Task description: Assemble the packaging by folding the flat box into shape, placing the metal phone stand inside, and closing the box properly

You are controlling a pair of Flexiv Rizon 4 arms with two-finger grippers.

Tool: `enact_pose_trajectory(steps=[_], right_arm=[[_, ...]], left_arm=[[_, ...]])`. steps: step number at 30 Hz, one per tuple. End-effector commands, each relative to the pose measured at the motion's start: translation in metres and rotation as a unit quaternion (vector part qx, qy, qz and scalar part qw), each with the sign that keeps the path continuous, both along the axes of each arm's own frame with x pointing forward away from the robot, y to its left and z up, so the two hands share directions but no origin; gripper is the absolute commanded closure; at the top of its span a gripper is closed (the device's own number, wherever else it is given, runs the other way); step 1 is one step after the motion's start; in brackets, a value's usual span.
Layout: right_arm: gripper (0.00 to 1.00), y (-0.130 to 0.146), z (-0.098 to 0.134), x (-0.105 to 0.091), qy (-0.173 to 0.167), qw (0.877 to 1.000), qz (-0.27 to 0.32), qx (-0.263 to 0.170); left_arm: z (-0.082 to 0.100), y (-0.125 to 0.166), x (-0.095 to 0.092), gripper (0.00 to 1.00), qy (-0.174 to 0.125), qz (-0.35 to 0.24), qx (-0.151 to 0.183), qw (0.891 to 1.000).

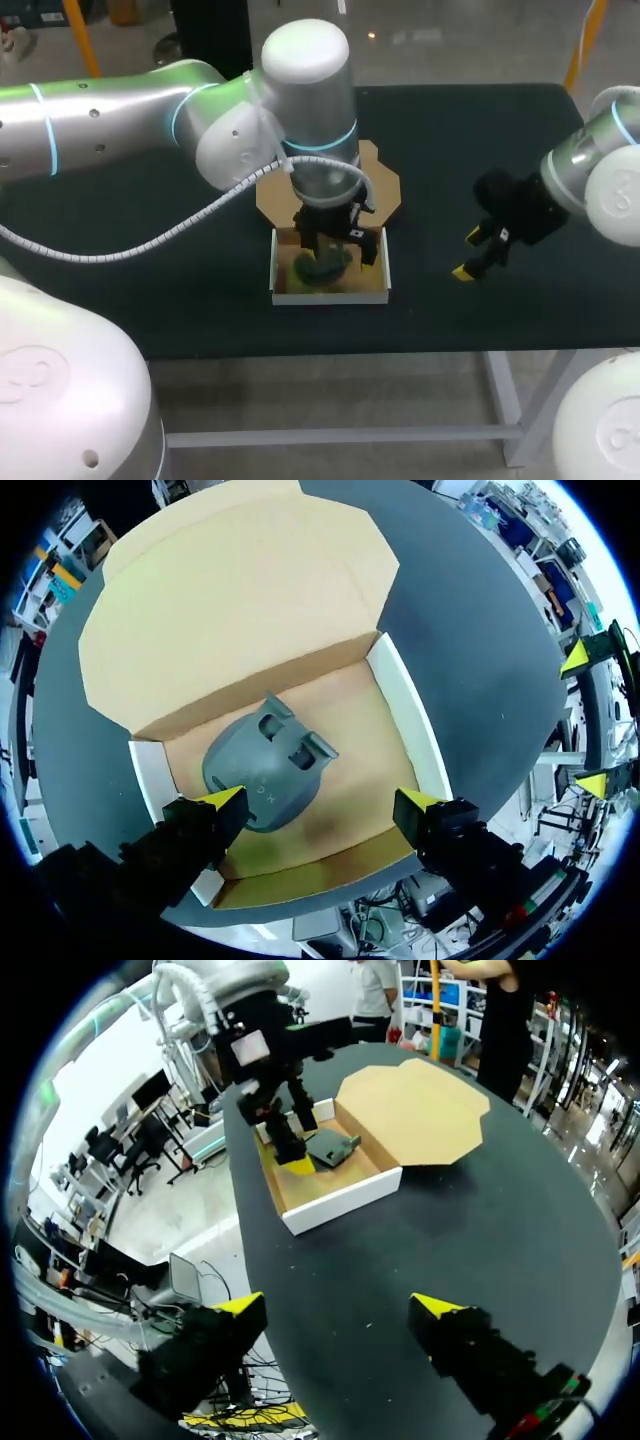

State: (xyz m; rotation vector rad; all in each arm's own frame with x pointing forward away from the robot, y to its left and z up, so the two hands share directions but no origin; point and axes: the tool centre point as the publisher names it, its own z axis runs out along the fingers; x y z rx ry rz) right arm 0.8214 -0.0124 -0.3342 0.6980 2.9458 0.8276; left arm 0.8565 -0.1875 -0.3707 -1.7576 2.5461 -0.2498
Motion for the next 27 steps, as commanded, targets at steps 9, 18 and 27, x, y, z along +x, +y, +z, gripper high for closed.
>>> enact_pose_trajectory(steps=[9, 18, 27], right_arm=[[0.0, -0.002, 0.001, 0.0, 0.0, 1.0, 0.002, 0.003], [0.0, -0.002, 0.001, 0.0, 0.0, 1.0, 0.002, 0.003], [0.0, -0.002, 0.001, 0.0, 0.0, 1.0, 0.002, 0.003]], left_arm=[[-0.007, 0.007, -0.011, 0.0, -0.026, 0.131, 0.004, 0.991], [-0.02, 0.004, -0.011, 0.0, -0.02, 0.146, 0.027, 0.989], [-0.028, 0.006, -0.017, 0.0, -0.001, 0.16, 0.043, 0.986]])
